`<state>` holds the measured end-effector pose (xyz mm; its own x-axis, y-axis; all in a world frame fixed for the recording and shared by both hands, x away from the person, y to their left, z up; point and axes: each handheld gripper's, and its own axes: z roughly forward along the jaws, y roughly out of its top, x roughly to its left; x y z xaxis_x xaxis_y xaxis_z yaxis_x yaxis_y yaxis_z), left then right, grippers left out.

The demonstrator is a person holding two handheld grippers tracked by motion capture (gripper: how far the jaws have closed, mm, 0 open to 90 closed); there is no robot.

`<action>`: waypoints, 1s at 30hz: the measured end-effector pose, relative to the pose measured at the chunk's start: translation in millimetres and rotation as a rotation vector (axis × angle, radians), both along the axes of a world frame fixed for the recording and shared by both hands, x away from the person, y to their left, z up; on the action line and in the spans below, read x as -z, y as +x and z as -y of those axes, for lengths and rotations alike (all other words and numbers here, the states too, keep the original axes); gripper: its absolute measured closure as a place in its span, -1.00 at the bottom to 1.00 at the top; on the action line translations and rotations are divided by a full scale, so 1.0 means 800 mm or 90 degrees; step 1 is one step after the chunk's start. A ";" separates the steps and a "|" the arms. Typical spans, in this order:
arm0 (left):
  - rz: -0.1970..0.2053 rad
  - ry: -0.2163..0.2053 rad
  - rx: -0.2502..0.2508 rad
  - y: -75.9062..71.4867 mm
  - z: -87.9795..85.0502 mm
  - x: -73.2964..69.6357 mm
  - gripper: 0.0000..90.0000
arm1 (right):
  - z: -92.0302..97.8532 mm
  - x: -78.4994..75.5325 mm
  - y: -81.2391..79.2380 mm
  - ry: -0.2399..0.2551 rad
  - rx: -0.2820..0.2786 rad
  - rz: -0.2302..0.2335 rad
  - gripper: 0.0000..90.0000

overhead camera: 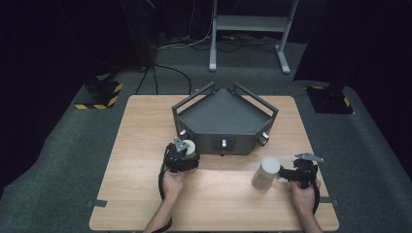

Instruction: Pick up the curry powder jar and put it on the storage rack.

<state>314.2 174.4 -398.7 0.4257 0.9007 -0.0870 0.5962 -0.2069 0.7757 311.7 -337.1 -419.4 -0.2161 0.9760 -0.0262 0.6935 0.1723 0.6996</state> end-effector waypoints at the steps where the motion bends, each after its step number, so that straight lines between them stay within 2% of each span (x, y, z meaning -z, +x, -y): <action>1: 0.001 0.001 0.001 0.000 0.000 0.000 -0.28 | 0.000 0.000 0.000 0.000 0.000 0.000 -0.89; 15: -0.006 0.002 0.013 -0.001 -0.005 -0.008 -0.26 | 0.000 0.000 0.000 0.000 0.000 0.000 -0.89; 22: -0.008 0.006 0.019 -0.003 -0.010 -0.020 -0.26 | 0.000 0.000 0.000 0.000 0.000 0.000 -0.89; 30: -0.024 0.013 0.037 0.001 -0.016 -0.044 -0.26 | 0.000 0.000 0.000 0.000 0.000 0.000 -0.89</action>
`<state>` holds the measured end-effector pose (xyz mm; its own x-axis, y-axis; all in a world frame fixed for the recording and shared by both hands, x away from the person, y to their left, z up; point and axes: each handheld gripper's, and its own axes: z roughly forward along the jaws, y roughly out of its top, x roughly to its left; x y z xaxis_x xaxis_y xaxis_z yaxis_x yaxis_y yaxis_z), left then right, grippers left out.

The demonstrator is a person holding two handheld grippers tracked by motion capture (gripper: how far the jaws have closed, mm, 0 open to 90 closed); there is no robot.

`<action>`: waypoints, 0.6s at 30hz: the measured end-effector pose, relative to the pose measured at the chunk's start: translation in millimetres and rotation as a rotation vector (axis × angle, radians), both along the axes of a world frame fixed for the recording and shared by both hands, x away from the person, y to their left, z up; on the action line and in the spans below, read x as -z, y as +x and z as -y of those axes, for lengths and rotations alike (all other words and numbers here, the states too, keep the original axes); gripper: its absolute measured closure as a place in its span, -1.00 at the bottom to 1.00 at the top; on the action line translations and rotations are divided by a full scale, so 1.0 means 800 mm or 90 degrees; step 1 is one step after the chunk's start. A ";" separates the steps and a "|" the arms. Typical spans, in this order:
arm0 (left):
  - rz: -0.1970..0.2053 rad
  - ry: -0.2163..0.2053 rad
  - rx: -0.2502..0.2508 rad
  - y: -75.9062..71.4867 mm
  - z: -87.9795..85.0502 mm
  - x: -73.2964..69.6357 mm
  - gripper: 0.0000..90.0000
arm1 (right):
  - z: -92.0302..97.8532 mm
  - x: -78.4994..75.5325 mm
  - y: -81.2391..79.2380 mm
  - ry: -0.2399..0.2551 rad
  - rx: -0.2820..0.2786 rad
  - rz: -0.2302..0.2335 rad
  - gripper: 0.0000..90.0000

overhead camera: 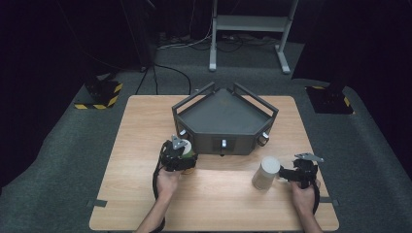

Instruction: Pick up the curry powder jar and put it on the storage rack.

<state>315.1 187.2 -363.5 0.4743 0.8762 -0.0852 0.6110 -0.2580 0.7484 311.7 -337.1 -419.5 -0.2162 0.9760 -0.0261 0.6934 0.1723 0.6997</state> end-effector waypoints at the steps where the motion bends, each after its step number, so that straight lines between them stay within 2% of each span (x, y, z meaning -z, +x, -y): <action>1: -0.002 0.001 0.004 0.001 -0.001 -0.004 -0.26 | 0.000 0.000 0.000 0.000 0.000 0.000 -0.89; 5: -0.002 0.014 0.026 0.001 0.000 -0.021 -0.26 | 0.000 0.000 0.000 0.000 0.000 0.000 -0.89; 18: -0.002 0.000 0.070 0.011 -0.005 -0.073 -0.26 | 0.000 0.000 0.000 0.000 0.000 0.000 -0.88</action>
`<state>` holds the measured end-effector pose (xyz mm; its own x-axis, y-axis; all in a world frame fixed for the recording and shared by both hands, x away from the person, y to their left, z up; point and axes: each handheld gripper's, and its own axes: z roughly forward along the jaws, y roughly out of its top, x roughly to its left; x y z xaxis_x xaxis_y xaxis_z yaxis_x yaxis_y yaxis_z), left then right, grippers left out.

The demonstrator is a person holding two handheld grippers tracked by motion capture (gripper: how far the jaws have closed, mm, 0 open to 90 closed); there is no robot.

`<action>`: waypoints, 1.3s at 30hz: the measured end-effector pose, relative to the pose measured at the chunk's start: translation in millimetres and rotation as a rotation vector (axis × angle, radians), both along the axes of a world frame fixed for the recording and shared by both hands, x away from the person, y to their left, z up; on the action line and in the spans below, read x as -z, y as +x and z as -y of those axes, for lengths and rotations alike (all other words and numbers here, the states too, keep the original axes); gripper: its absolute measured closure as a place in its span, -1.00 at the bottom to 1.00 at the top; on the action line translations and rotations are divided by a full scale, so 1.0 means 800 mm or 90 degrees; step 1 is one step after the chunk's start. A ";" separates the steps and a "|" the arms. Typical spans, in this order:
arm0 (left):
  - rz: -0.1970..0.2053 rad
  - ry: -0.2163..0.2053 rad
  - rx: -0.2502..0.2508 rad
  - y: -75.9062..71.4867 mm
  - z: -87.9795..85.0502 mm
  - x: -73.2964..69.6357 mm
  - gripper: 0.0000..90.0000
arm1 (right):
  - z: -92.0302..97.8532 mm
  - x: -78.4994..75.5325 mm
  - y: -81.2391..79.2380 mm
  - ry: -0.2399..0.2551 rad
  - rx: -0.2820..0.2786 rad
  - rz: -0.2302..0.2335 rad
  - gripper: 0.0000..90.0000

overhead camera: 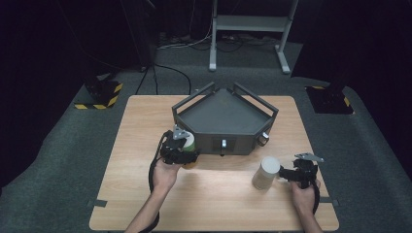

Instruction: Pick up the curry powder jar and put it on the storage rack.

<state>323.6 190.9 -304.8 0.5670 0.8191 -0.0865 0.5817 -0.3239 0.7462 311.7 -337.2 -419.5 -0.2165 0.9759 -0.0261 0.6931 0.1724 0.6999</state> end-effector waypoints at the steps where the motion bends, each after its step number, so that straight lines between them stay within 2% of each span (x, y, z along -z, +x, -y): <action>1: -0.001 0.000 0.004 0.002 0.001 -0.006 -0.26 | 0.000 0.000 0.000 0.000 0.000 0.000 -0.88; 8: -0.003 -0.009 0.023 0.017 0.006 -0.034 -0.25 | 0.000 0.000 0.000 0.000 0.000 0.000 -0.88; 14: 0.003 -0.012 0.025 0.029 0.012 -0.055 -0.25 | 0.000 0.000 0.000 0.000 -0.001 0.000 -0.88; 21: 0.018 -0.022 0.014 0.041 0.020 -0.076 -0.25 | 0.000 0.000 0.000 0.000 -0.001 0.001 -0.88; 28: 0.018 -0.019 0.000 0.067 0.031 -0.097 -0.25 | 0.000 0.000 0.000 0.000 -0.001 0.001 -0.88; 33: 0.013 -0.008 -0.009 0.085 0.043 -0.106 -0.25 | 0.000 0.000 0.000 0.000 -0.001 0.001 -0.88; 39: 0.013 0.007 -0.029 0.106 0.064 -0.106 -0.25 | 0.000 0.000 0.000 0.000 -0.001 0.001 -0.88</action>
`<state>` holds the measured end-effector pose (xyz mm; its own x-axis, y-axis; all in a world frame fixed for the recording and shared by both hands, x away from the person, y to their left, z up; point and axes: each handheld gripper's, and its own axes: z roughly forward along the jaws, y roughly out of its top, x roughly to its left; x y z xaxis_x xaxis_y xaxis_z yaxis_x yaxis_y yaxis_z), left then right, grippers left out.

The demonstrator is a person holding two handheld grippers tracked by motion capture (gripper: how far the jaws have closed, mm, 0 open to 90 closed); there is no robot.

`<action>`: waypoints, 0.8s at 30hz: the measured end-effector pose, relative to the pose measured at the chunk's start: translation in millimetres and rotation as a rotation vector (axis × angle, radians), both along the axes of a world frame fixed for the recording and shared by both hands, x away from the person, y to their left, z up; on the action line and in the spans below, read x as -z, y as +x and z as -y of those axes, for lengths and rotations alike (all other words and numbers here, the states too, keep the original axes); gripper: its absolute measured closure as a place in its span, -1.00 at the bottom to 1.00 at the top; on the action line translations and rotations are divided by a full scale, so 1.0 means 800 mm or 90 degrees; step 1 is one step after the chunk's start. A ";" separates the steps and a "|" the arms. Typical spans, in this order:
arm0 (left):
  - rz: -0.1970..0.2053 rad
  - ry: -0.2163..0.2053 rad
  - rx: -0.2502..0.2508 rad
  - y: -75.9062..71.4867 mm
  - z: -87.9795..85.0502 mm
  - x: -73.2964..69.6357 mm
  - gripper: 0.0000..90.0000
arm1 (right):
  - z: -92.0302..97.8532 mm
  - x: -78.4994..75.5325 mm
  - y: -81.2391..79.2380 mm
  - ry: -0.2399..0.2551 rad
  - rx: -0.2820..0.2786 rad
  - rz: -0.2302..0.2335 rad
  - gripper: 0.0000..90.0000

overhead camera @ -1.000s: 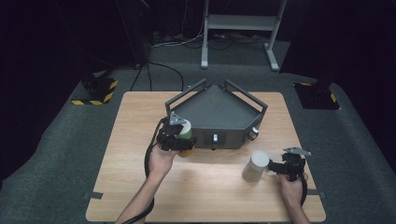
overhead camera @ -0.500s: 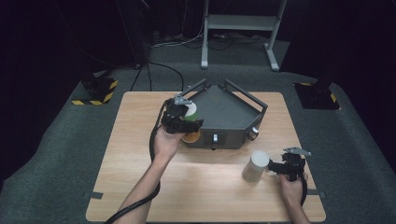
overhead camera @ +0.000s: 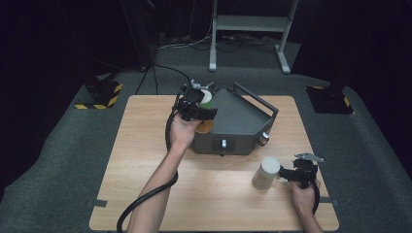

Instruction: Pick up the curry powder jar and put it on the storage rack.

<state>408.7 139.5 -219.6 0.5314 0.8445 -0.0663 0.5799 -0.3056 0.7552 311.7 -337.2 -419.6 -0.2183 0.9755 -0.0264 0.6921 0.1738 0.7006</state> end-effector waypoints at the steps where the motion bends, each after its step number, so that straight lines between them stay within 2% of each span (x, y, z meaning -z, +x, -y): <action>1: 0.000 0.001 -0.005 0.003 0.003 0.002 -0.25 | 0.000 0.000 0.000 0.000 0.000 0.000 -0.88; 15: -0.008 0.013 -0.061 0.030 0.027 0.029 -0.24 | 0.000 0.000 0.000 0.000 0.000 0.000 -0.88; 20: -0.011 0.028 -0.062 0.035 0.036 0.034 -0.24 | 0.000 0.000 0.000 0.001 0.000 0.000 -0.87; 24: -0.017 0.028 -0.060 0.039 0.039 0.040 -0.24 | 0.000 0.000 0.000 0.000 0.000 0.000 -0.87</action>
